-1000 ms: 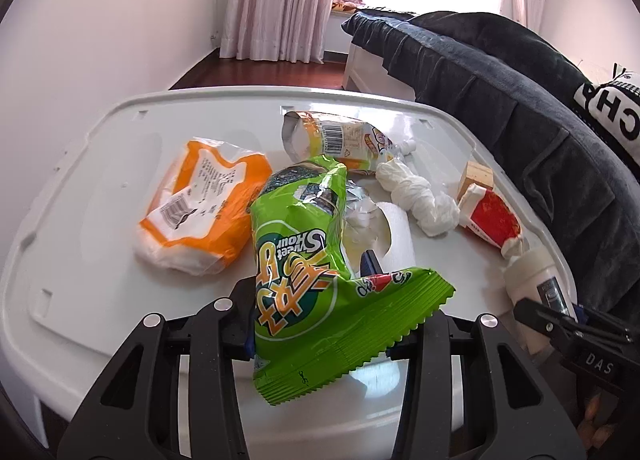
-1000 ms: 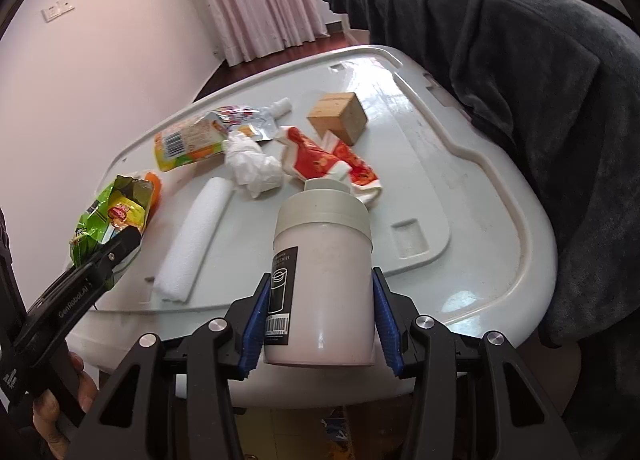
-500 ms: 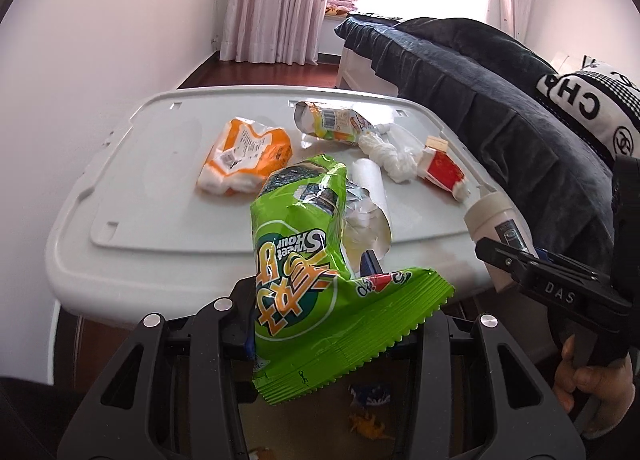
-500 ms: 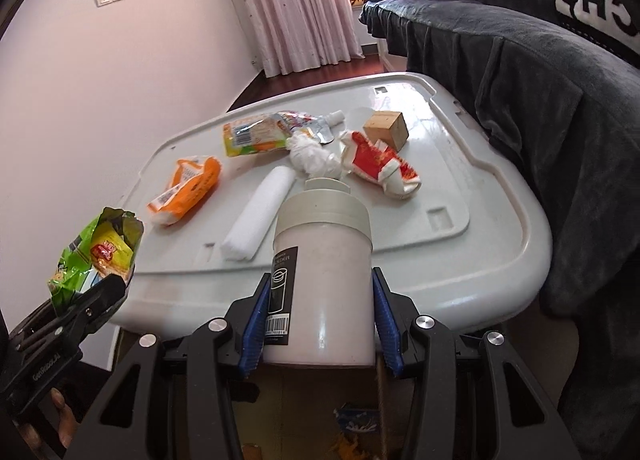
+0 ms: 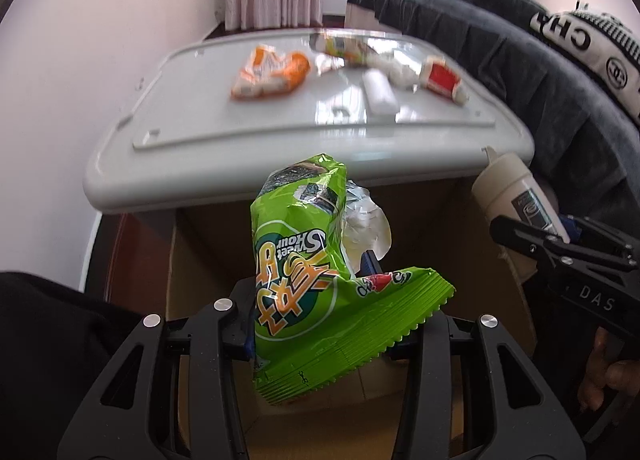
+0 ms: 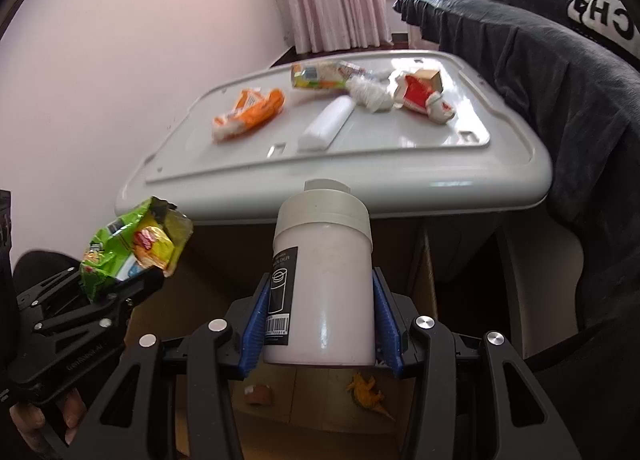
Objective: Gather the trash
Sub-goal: 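Carry the white bottle and green chip bag toward the cardboard box, then open both tools to drop the bottle and chip bag into the box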
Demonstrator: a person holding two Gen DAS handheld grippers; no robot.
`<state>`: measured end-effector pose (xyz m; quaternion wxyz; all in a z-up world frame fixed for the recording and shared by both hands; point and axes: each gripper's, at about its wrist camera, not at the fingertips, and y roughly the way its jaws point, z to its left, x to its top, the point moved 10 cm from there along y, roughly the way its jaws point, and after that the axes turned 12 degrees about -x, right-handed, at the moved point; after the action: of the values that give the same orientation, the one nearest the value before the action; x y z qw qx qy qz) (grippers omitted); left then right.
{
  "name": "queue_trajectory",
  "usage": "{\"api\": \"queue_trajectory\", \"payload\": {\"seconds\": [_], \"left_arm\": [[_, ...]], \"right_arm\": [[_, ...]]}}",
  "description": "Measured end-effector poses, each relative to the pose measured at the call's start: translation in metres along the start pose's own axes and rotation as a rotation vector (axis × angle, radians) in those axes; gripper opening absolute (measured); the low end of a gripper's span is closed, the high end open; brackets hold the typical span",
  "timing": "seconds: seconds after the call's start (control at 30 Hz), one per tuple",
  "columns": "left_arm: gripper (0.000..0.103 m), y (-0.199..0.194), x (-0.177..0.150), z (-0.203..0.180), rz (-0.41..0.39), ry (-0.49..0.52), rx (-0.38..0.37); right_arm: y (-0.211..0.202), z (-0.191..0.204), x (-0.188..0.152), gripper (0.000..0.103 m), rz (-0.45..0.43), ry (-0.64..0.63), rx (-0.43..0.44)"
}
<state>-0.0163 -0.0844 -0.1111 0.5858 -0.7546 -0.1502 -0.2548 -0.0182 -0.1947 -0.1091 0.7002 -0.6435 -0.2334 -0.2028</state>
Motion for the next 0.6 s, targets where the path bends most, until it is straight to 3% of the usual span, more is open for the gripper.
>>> {"api": "queue_trajectory", "payload": {"seconds": [0.3, 0.33, 0.6], "left_arm": [[0.042, 0.042, -0.030, 0.013, 0.142, -0.043, 0.022], [0.042, 0.044, -0.029, 0.015, 0.110, -0.055, 0.032], [0.044, 0.046, -0.030, 0.017, 0.122, -0.072, 0.040]], "right_arm": [[0.038, -0.008, -0.025, 0.047, 0.123, 0.004, -0.042], [0.040, -0.009, -0.026, 0.047, 0.128, 0.004, -0.043], [0.042, -0.008, -0.028, 0.047, 0.135, -0.012, -0.047]]}}
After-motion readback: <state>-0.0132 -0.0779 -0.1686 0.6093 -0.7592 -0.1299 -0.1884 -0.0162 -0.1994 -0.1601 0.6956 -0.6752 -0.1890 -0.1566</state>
